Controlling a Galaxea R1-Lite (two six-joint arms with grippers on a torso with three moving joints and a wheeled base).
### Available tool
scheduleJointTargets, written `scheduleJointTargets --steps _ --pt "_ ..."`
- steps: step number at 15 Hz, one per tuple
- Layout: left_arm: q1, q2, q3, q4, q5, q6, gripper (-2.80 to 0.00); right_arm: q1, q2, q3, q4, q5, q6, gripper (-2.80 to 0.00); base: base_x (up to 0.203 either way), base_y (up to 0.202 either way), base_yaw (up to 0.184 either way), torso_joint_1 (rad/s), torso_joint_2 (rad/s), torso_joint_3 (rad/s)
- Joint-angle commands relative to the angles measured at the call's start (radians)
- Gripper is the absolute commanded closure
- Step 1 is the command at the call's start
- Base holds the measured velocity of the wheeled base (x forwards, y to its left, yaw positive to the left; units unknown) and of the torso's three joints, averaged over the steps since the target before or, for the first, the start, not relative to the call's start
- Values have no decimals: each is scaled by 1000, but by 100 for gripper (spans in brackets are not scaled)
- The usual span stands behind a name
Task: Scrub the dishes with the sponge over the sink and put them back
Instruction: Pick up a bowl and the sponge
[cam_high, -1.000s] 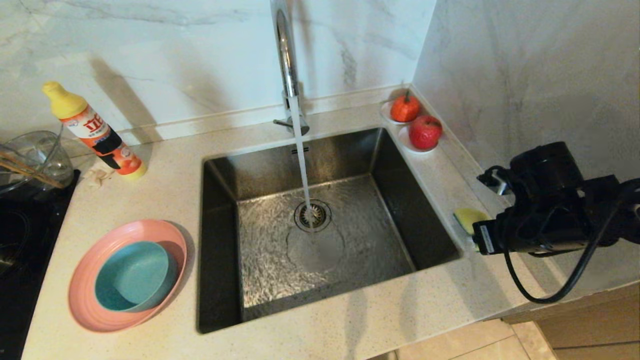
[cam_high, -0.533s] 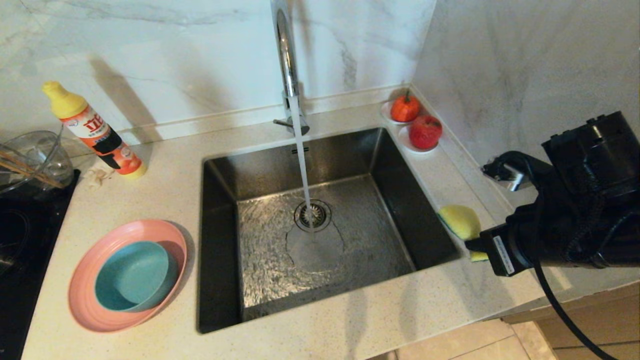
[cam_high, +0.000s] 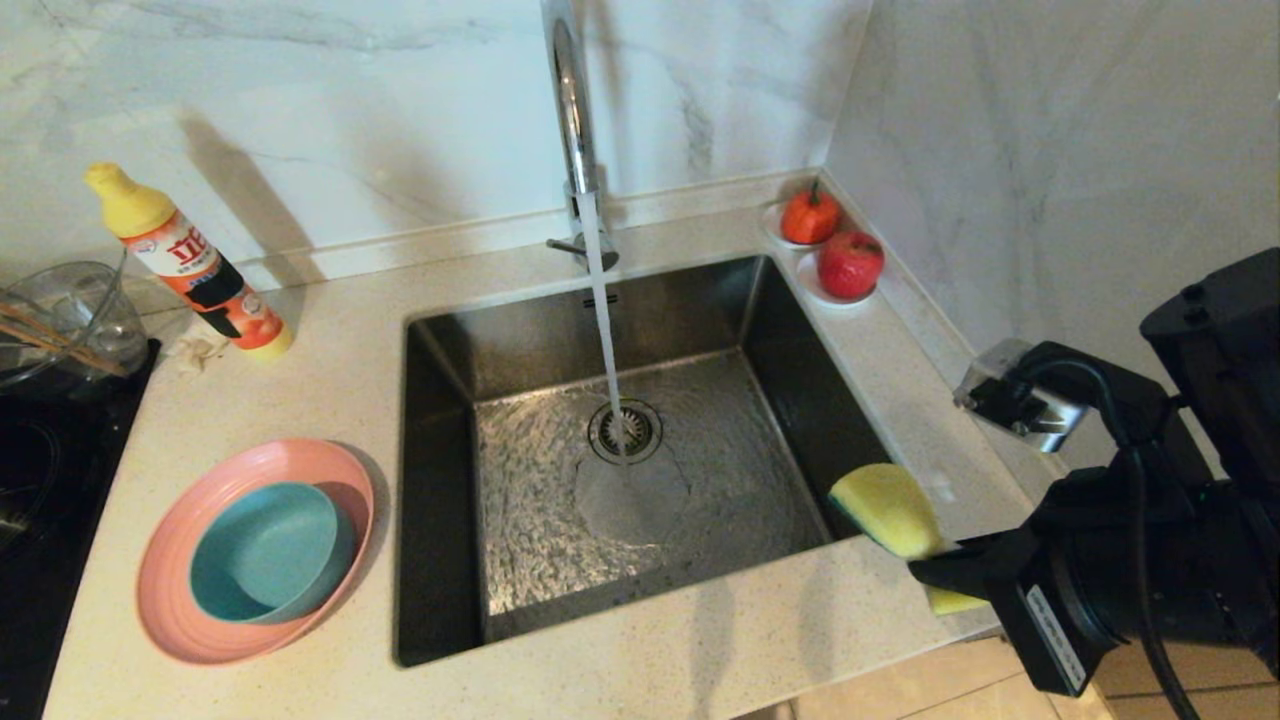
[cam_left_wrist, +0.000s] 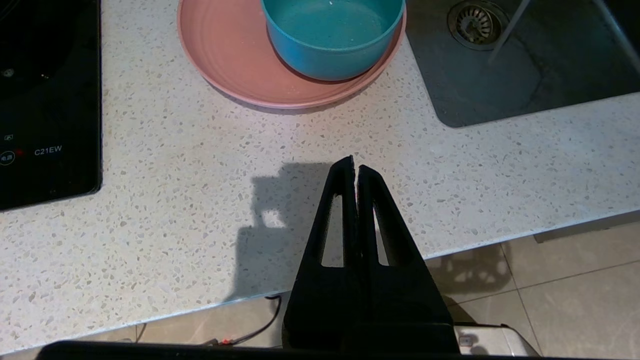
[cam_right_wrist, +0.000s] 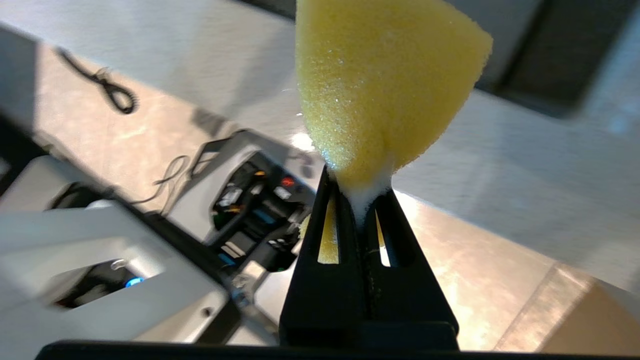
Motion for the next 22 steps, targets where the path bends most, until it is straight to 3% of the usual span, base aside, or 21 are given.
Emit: scheduleJointTargets --steps 1,8,11,14,22 --pt "1 0 0 1 0 0 0 51 -6 -4 2 -6 24 0 0 0 0 0 0 0" --pt "1 0 0 1 0 0 0 100 24 -42 1 -81 55 0 0 0 0 0 0 0" --pt "1 0 0 1 0 0 0 125 34 -49 2 -78 52 0 0 0 0 0 0 0" --pt "-1 0 0 1 0 5 0 171 56 -49 2 -16 108 0 0 0 0 0 0 0" --pt "1 0 -5 14 16 -2 0 175 74 -58 4 100 120 0 0 0 0 0 0 0"
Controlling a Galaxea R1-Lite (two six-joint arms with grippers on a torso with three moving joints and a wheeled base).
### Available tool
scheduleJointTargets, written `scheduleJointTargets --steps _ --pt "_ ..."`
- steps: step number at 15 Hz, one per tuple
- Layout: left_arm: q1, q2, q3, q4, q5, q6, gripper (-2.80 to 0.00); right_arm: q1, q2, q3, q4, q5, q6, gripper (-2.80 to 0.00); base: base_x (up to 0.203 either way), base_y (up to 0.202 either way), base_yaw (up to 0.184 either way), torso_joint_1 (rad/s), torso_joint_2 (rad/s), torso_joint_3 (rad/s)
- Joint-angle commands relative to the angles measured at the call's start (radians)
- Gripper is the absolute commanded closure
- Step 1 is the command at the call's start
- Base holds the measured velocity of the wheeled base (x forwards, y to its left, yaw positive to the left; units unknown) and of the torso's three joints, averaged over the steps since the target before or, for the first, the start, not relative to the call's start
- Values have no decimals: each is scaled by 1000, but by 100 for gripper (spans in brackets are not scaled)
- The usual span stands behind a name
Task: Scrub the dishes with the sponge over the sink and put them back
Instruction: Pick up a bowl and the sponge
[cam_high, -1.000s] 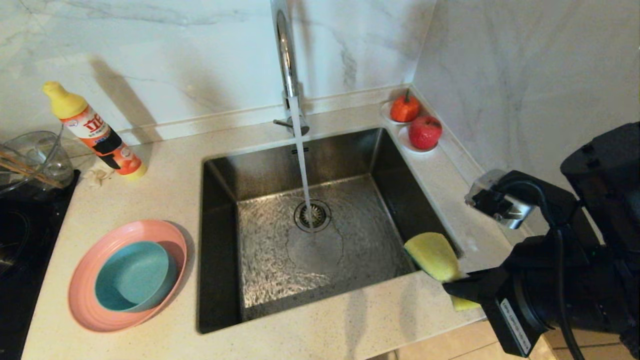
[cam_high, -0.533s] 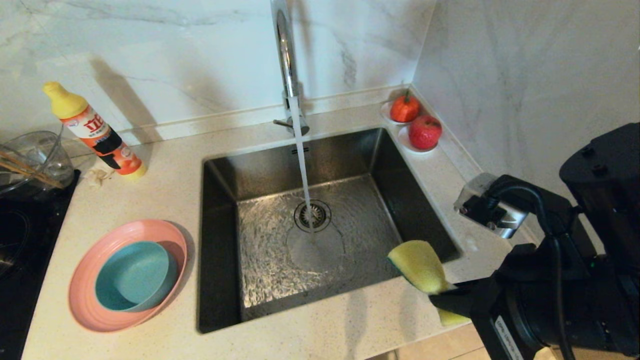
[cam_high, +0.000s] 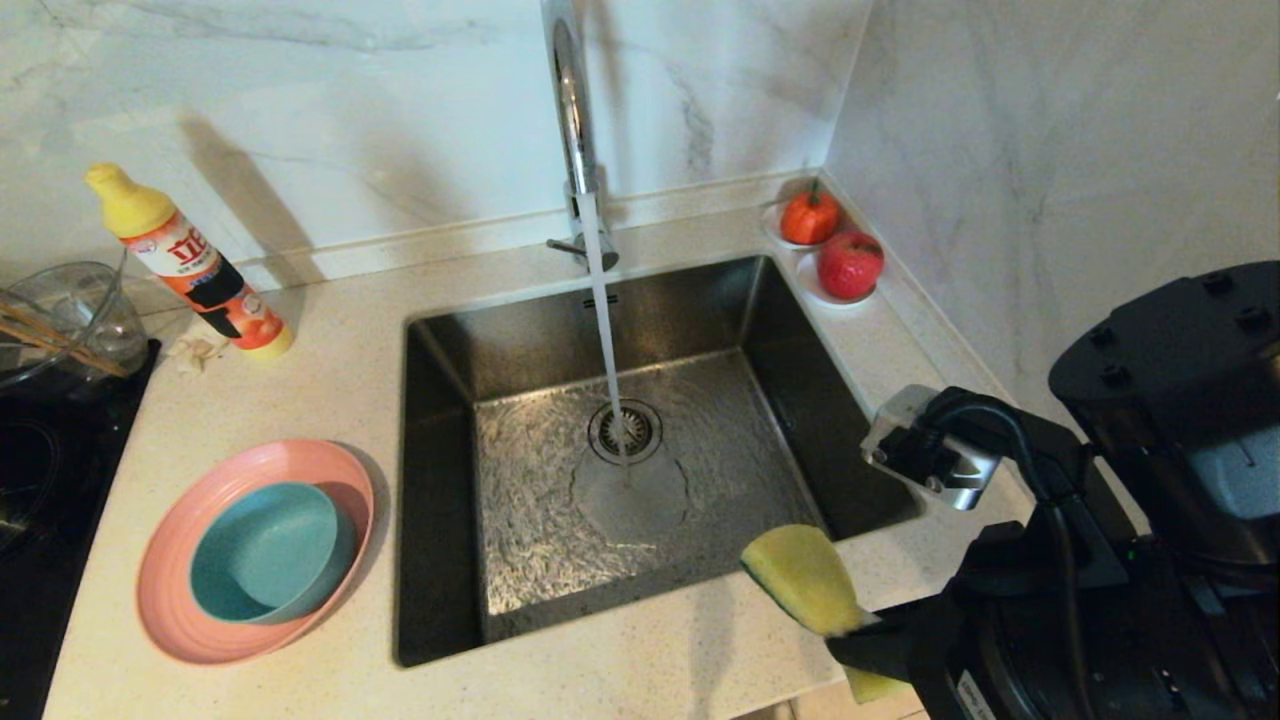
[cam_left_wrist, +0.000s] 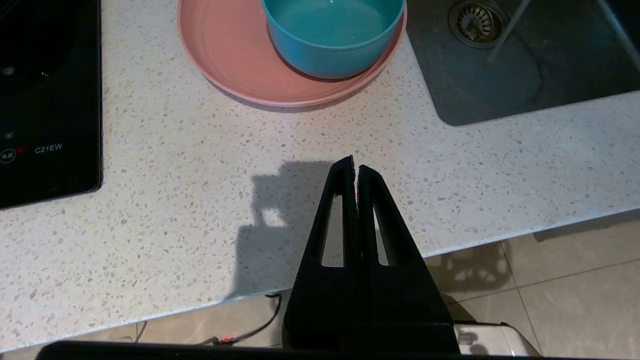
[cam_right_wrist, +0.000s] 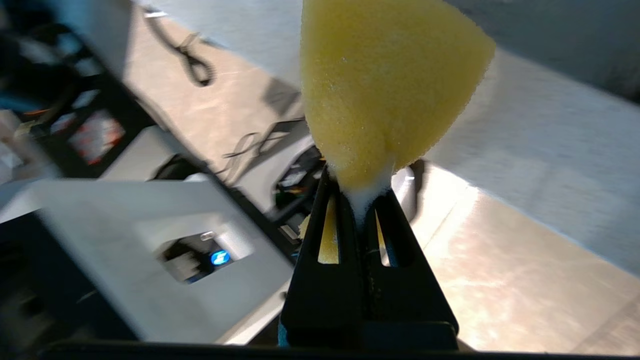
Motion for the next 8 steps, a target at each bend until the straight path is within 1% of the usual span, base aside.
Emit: scheduleJointTargets --steps 1,4,5,6,8 --pt "1 0 1 -2 10 -5 0 5 0 -10 2 20 -1 0 0 0 0 0 0 0" --pt "1 1 -2 -4 15 -10 0 1 -28 -20 46 18 -3 0 0 0 0 0 0 0" --pt "1 6 -33 2 26 -7 0 2 -54 -21 84 25 -6 0 0 0 0 0 0 0" --pt "1 31 -105 17 39 -6 0 1 -68 -20 111 40 -5 0 0 0 0 0 0 0" --pt "0 118 -274 46 62 -5 0 0 -76 -21 112 41 -7 0 0 0 0 0 0 0"
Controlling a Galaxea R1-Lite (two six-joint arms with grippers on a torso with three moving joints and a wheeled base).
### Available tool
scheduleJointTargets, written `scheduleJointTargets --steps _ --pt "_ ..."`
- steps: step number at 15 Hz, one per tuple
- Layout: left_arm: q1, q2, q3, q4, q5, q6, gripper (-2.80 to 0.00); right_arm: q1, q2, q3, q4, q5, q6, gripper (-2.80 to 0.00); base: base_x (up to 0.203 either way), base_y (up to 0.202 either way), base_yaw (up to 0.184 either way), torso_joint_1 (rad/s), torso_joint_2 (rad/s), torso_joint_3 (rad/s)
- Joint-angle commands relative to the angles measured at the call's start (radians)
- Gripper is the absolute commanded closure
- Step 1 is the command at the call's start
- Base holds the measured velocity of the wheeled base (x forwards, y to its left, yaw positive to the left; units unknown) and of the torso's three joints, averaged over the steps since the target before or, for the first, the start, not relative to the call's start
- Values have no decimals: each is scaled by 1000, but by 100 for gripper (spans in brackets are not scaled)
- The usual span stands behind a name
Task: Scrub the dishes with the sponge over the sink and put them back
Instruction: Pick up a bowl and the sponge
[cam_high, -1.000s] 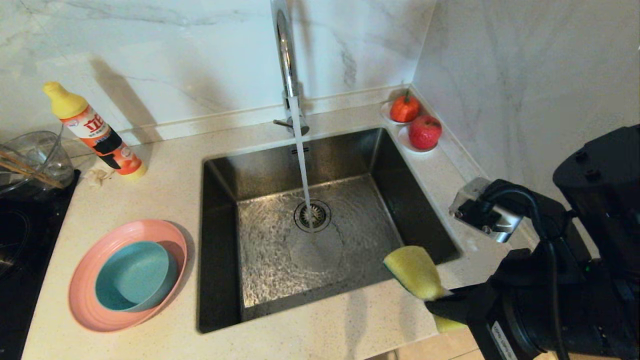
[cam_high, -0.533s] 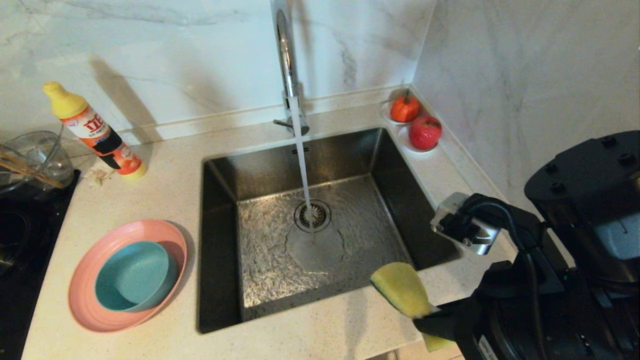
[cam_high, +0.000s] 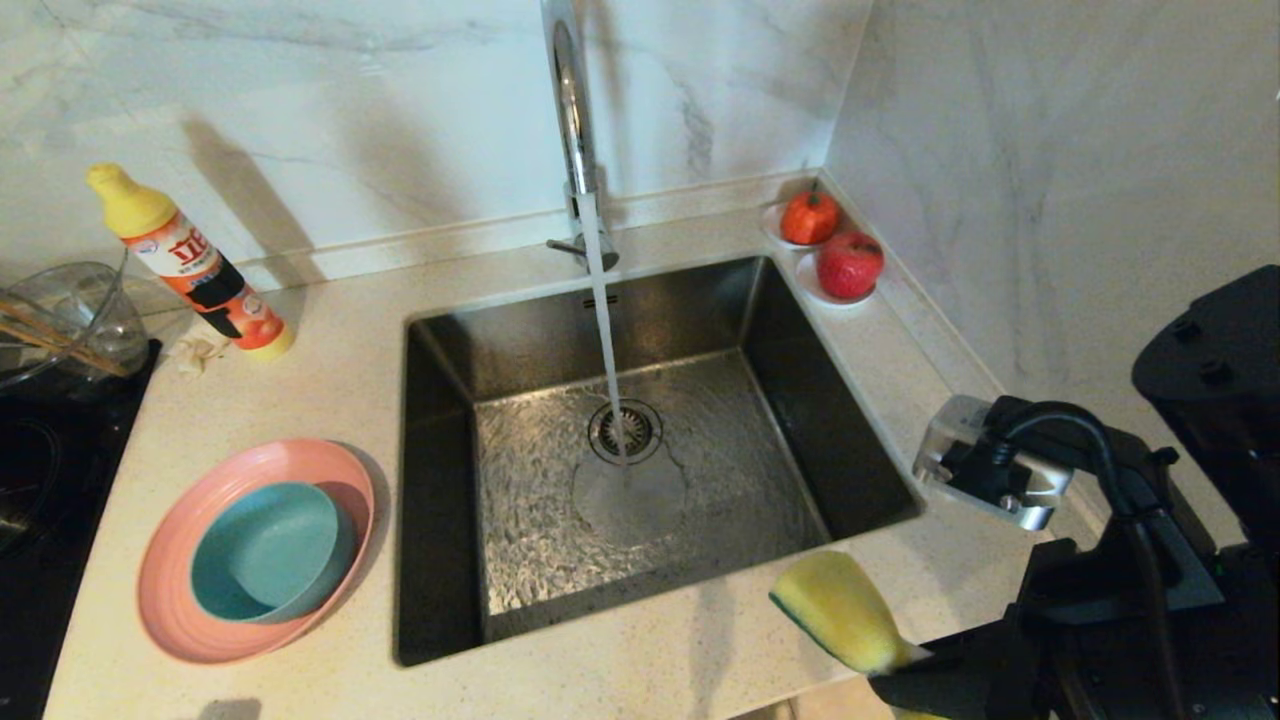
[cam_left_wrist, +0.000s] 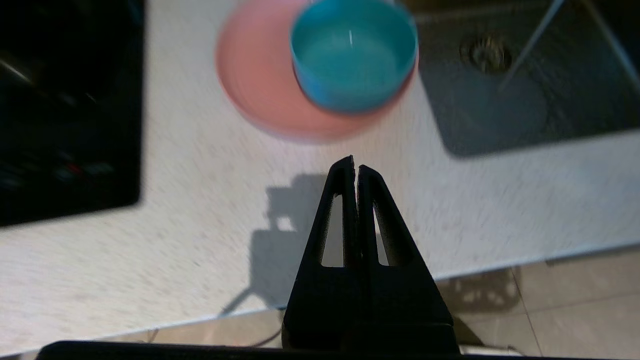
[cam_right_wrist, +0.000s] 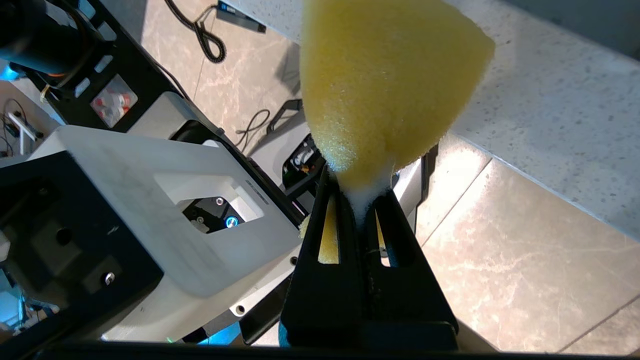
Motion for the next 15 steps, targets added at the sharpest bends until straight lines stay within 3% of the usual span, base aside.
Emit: scheduleJointTargets --steps 1,7,9,15 --pt "1 116 -188 16 26 13 0 -2 -21 -3 1 -2 1 0 0 0 0 0 0 0" --pt "11 596 -538 100 196 56 0 -42 33 -29 -5 -6 4 0 0 0 0 0 0 0" --pt "12 756 -602 143 237 59 0 -65 61 -39 -6 -6 3 0 0 0 0 0 0 0" --pt "75 1149 -744 224 274 29 0 -93 131 -75 -9 -1 4 0 0 0 0 0 0 0"
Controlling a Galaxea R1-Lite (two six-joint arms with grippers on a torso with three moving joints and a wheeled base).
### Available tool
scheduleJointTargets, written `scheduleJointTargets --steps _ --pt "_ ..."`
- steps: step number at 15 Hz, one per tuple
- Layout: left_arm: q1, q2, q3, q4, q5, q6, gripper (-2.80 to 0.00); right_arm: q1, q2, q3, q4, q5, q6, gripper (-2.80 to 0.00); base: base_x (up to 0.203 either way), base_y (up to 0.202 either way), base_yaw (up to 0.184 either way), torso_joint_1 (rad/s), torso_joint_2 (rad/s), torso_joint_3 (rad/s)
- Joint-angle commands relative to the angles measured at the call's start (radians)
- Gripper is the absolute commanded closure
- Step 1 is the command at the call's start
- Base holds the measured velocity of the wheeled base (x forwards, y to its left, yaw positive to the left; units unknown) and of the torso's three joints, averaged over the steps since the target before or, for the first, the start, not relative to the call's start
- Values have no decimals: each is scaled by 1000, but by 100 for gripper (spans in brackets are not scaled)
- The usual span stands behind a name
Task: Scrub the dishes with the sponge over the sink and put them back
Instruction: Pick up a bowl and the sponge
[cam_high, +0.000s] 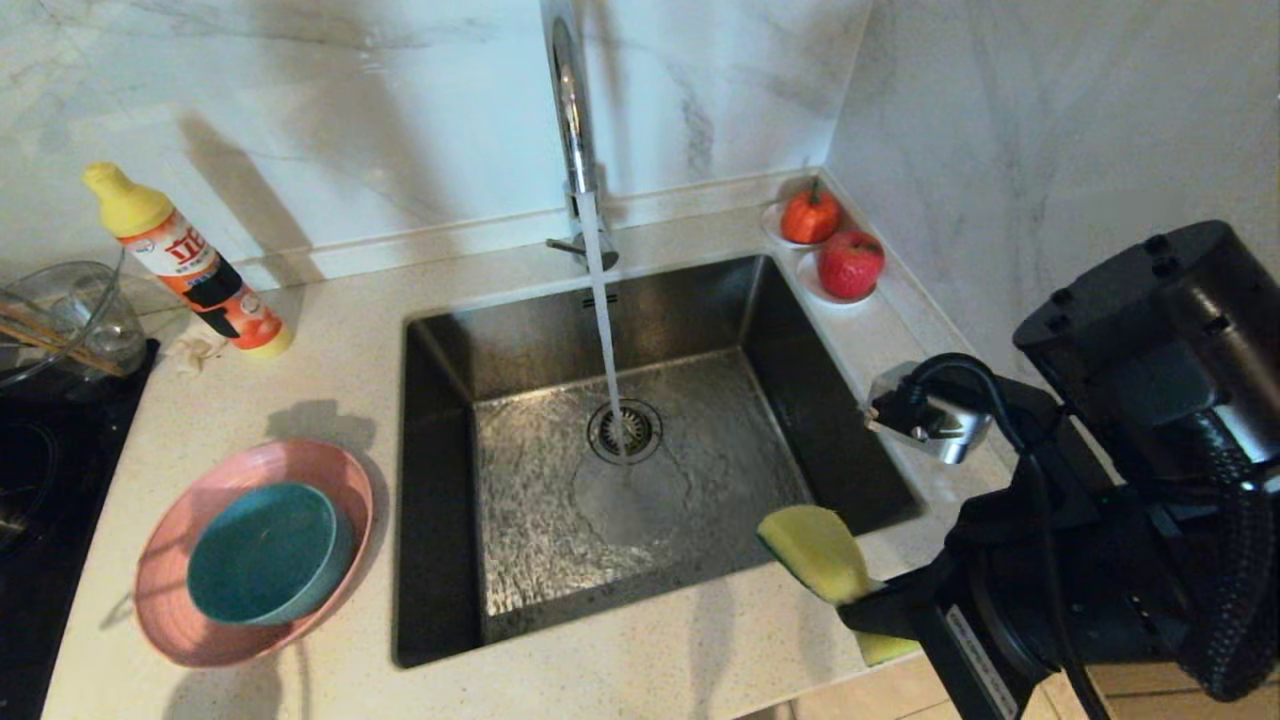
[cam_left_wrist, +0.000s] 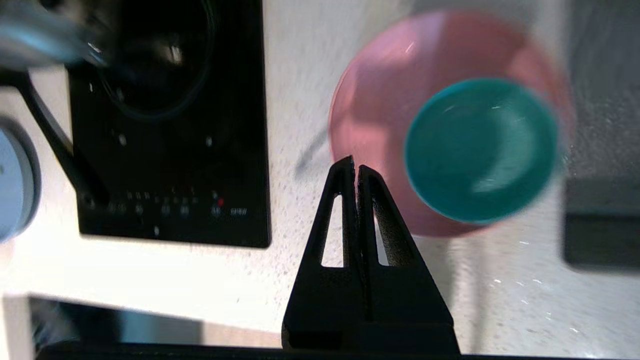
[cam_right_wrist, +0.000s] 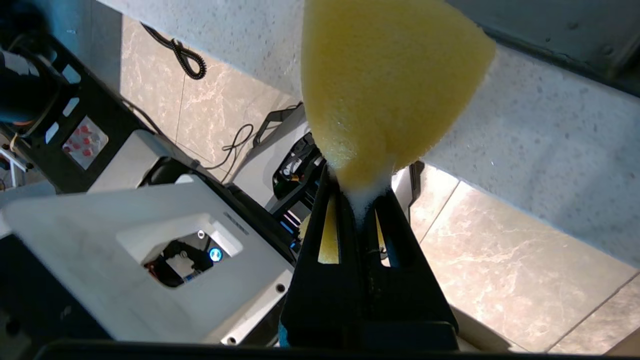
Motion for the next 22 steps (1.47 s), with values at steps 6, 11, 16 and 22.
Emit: scheduleJointTargets --steps 6,11,16,22 --pt "121 294 -28 13 -164 -161 -280 0 46 -38 12 -1 -3 0 0 0 0 0 0 0" --pt "127 365 -1 6 -181 -186 -280 0 46 -39 14 -1 -2 0 0 0 0 0 0 0" --pt "143 489 -9 -28 -201 -248 -280 -1 32 -75 54 -6 -8 0 0 0 0 0 0 0" --pt "143 522 -14 -82 -228 -304 -280 -1 35 -76 58 -5 -5 0 0 0 0 0 0 0"
